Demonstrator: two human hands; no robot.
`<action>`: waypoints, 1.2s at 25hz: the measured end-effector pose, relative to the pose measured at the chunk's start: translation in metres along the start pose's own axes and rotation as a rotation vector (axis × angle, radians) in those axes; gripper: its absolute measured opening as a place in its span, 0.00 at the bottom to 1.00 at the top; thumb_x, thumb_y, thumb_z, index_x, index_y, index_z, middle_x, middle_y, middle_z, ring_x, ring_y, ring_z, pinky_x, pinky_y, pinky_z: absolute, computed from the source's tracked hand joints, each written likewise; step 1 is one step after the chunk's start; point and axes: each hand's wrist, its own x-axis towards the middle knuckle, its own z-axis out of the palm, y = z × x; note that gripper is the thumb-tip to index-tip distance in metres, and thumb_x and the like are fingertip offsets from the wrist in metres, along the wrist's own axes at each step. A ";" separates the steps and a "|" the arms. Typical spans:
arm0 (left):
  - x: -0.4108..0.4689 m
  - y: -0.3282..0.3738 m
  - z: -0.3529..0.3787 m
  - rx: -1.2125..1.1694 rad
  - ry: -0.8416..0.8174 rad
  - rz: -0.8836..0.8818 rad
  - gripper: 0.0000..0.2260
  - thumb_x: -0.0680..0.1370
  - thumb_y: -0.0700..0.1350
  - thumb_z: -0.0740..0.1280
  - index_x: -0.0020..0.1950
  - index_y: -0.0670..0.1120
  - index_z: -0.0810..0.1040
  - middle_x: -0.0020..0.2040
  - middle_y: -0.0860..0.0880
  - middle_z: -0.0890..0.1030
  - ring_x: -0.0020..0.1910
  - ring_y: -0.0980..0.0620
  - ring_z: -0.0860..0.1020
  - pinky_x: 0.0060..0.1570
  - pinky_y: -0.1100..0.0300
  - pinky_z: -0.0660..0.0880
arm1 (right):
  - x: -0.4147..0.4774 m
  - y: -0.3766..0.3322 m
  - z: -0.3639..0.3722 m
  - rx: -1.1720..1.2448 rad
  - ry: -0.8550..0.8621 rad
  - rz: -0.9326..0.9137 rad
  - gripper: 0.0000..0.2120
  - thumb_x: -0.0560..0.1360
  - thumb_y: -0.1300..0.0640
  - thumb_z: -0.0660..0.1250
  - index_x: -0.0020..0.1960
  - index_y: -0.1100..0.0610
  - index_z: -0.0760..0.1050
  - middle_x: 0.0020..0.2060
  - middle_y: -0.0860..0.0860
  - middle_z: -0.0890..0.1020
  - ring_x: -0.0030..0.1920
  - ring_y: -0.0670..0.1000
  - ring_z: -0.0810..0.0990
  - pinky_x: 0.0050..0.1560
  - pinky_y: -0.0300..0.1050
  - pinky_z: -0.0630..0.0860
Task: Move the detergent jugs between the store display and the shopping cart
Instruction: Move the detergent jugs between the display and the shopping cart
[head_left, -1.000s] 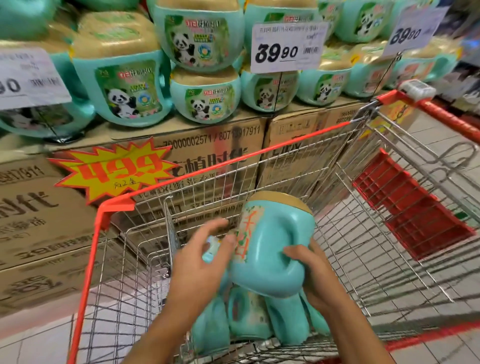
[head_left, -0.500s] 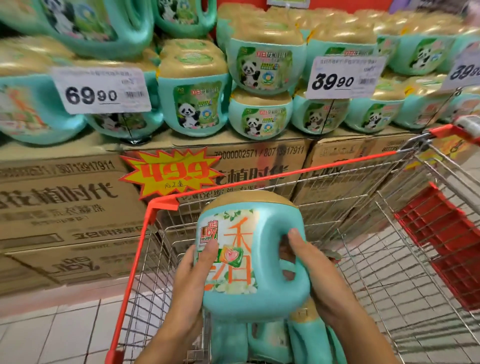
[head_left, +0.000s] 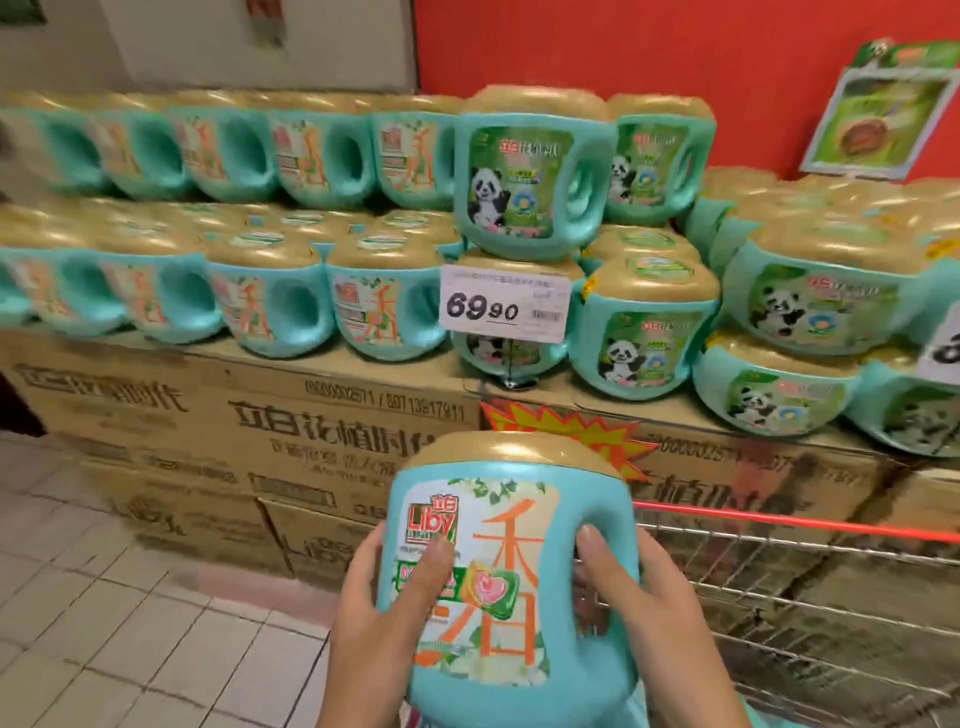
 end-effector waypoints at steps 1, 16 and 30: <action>0.005 0.008 -0.009 -0.013 0.002 0.009 0.32 0.54 0.57 0.75 0.57 0.54 0.78 0.44 0.45 0.87 0.39 0.44 0.86 0.28 0.57 0.80 | 0.003 -0.004 0.012 0.016 -0.021 -0.016 0.24 0.59 0.44 0.74 0.53 0.51 0.81 0.44 0.50 0.86 0.44 0.49 0.85 0.38 0.37 0.78; 0.155 0.217 -0.143 0.033 -0.452 0.321 0.37 0.56 0.45 0.82 0.64 0.44 0.75 0.52 0.43 0.85 0.49 0.44 0.85 0.40 0.55 0.82 | 0.091 -0.078 0.256 -0.051 -0.081 -0.367 0.27 0.61 0.45 0.77 0.57 0.53 0.78 0.49 0.50 0.86 0.48 0.52 0.85 0.42 0.45 0.79; 0.321 0.291 -0.068 0.167 -0.514 0.550 0.37 0.52 0.50 0.82 0.60 0.49 0.77 0.50 0.52 0.86 0.48 0.55 0.84 0.39 0.67 0.79 | 0.248 -0.166 0.272 -0.287 -0.085 -0.550 0.38 0.54 0.54 0.83 0.62 0.52 0.74 0.52 0.47 0.85 0.53 0.47 0.84 0.50 0.41 0.79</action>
